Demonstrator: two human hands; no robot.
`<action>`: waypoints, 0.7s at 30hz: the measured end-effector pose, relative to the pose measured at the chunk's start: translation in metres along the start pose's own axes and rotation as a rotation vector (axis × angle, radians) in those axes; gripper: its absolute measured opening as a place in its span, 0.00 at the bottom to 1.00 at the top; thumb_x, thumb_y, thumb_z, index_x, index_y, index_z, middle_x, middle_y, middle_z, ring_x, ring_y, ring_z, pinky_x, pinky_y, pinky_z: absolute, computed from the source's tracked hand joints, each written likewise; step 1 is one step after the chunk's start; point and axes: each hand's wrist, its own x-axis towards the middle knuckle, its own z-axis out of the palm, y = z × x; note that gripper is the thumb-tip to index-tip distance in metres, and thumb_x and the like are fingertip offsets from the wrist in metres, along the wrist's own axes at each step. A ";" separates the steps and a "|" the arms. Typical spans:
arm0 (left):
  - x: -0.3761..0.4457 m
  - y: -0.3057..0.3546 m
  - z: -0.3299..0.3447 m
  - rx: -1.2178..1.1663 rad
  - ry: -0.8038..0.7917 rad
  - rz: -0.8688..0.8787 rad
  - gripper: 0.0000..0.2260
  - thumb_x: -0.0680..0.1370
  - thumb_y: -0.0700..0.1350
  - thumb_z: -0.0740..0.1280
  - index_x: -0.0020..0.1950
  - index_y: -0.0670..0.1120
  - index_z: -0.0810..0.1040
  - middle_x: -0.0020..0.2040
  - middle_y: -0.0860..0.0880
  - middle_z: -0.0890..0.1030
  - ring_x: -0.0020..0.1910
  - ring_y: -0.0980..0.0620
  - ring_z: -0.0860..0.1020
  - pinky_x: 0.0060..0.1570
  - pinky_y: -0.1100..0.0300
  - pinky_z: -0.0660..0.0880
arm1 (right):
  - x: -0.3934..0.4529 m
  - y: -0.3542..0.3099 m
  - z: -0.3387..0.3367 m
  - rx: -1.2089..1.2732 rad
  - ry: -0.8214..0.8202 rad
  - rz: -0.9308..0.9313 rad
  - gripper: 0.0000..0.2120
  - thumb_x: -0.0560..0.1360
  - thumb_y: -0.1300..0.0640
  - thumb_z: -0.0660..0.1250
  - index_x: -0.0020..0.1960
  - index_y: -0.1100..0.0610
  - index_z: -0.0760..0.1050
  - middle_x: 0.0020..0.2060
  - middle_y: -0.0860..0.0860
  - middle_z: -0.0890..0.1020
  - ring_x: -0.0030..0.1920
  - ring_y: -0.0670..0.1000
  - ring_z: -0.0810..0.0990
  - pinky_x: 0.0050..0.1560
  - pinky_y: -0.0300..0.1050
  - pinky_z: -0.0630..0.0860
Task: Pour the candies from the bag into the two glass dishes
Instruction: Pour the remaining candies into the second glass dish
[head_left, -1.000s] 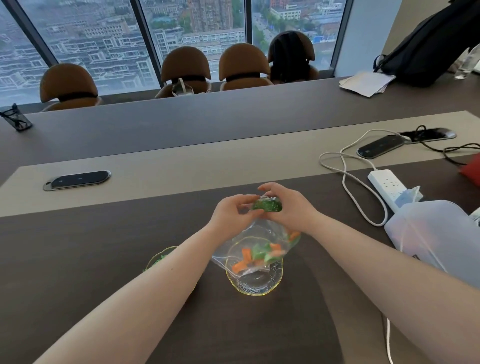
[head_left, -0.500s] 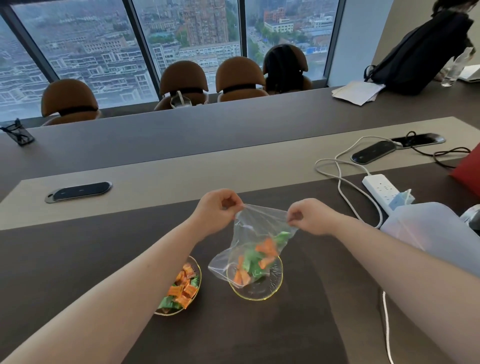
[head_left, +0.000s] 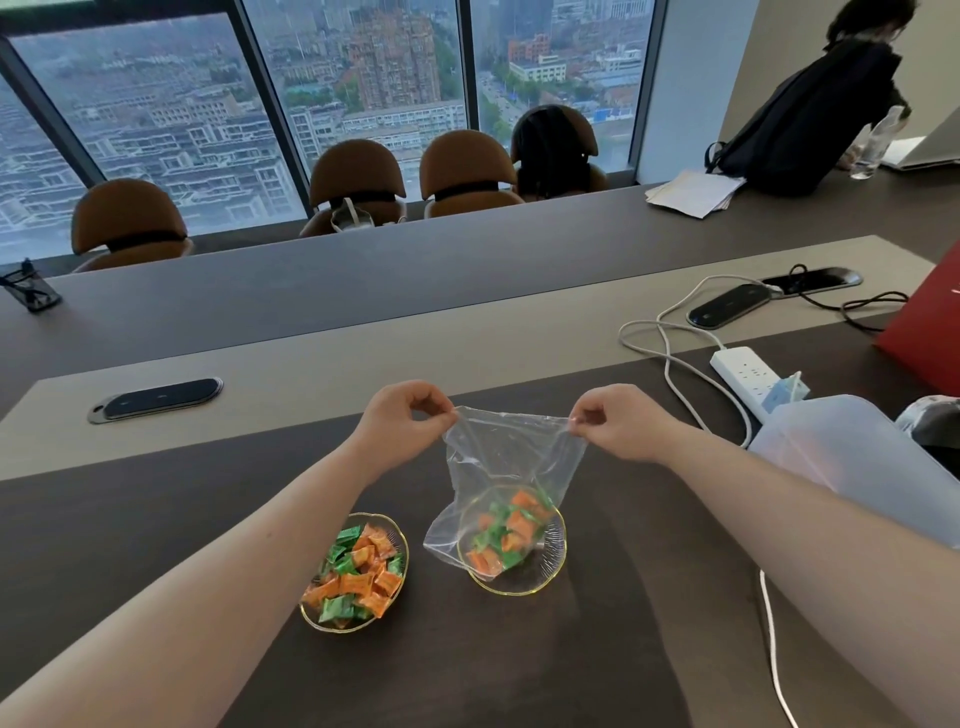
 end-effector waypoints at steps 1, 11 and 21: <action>-0.001 -0.001 -0.002 0.001 0.000 0.000 0.02 0.72 0.39 0.71 0.39 0.44 0.80 0.36 0.54 0.80 0.38 0.59 0.77 0.45 0.67 0.74 | -0.001 -0.005 -0.001 -0.003 0.010 -0.016 0.06 0.73 0.57 0.68 0.44 0.59 0.81 0.32 0.45 0.76 0.39 0.49 0.75 0.43 0.41 0.69; -0.009 -0.007 -0.019 -0.041 0.003 0.010 0.02 0.72 0.38 0.69 0.41 0.43 0.81 0.38 0.50 0.80 0.40 0.54 0.77 0.43 0.65 0.72 | -0.006 -0.046 -0.012 0.019 0.060 -0.099 0.08 0.73 0.59 0.67 0.47 0.61 0.82 0.37 0.50 0.80 0.41 0.50 0.77 0.45 0.42 0.72; -0.014 -0.015 -0.039 -0.058 0.094 0.032 0.08 0.72 0.39 0.70 0.35 0.50 0.78 0.36 0.52 0.79 0.37 0.56 0.76 0.38 0.67 0.70 | -0.007 -0.070 -0.014 0.018 0.188 -0.125 0.07 0.73 0.59 0.67 0.47 0.59 0.82 0.42 0.55 0.85 0.42 0.53 0.80 0.47 0.47 0.76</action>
